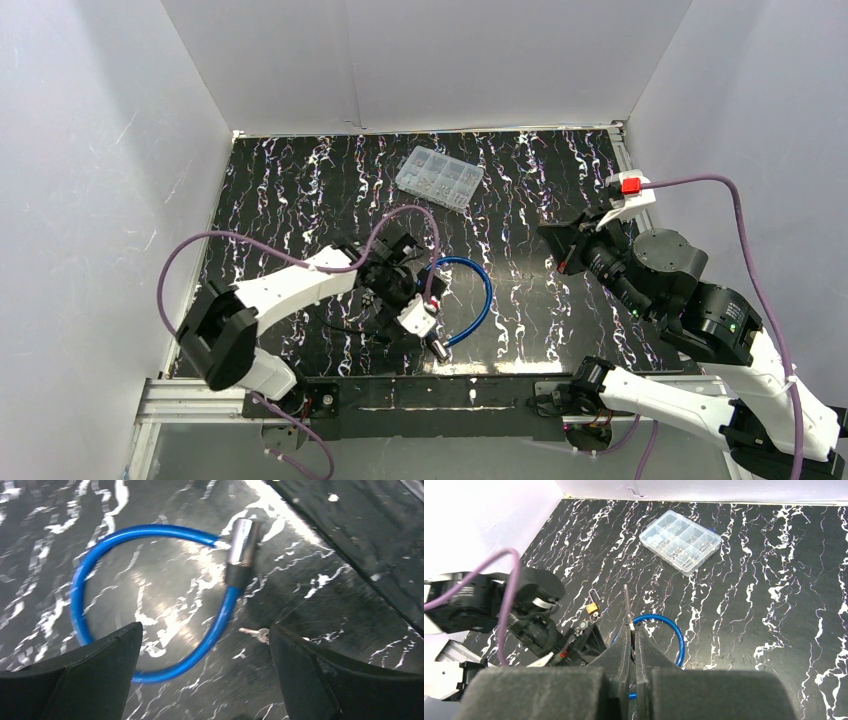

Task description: Unlock with the key

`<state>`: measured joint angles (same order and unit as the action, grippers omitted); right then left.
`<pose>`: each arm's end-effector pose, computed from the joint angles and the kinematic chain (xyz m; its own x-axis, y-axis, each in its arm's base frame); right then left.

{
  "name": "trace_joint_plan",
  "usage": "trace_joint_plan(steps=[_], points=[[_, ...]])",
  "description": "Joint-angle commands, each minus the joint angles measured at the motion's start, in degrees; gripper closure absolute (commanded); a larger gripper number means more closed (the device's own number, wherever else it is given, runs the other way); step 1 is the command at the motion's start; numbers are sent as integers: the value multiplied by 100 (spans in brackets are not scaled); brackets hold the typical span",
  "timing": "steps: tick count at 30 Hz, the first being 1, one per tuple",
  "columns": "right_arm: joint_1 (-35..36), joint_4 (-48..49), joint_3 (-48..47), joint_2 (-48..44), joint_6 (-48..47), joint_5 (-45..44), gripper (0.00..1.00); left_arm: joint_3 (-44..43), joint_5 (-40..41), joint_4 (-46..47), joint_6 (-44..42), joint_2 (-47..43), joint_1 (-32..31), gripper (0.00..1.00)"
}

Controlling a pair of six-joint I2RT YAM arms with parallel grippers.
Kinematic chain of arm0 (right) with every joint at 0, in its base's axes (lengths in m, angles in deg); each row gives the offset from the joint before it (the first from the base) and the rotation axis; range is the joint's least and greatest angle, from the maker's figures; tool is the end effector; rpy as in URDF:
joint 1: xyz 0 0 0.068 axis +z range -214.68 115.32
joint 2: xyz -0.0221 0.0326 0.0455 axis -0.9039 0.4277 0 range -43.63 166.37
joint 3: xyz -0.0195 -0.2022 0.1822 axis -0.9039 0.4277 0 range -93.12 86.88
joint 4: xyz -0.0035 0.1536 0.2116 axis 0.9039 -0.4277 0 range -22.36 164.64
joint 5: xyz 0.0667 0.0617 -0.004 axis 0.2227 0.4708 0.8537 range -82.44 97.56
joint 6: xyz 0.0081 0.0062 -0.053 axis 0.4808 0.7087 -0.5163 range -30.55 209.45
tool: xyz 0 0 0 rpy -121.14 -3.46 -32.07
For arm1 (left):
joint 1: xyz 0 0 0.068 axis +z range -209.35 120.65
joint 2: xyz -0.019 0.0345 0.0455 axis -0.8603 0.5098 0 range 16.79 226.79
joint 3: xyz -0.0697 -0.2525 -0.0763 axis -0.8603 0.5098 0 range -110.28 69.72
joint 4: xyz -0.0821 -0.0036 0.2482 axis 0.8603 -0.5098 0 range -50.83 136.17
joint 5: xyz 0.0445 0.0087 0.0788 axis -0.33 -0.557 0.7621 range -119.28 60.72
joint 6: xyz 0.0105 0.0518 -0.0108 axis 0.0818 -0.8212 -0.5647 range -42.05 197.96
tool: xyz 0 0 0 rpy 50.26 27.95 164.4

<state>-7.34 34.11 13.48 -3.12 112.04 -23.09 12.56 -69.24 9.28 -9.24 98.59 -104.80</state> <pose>0.0672 0.0712 0.4545 -0.2398 0.2384 -0.9411 -0.3893 0.8644 0.3181 0.1790 -0.2143 0.2382 0.7300 0.3497 -0.5872 0.6532 -0.6101 0.4486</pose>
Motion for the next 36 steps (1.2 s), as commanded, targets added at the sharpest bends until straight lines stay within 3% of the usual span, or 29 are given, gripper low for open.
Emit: trace_joint_plan(steps=[1, 22, 29, 31, 36], points=[[-30, 277, -111, -2, 64, 26, 99, -55, -152, -745, -711, 448, -183, 5], [-28, 86, -206, -60, 27, -125, 99, -775, 408, -881, -677, 2068, -458, 44], [-26, 88, -206, -76, 32, -106, 99, -379, 760, -112, -916, 2185, -452, 75], [-29, 72, -241, -72, 15, -120, 99, -240, 789, 77, -1043, 2155, -447, 100], [-30, 59, -292, -16, -60, -137, 99, 57, 812, 855, -958, 1678, -440, 100]])
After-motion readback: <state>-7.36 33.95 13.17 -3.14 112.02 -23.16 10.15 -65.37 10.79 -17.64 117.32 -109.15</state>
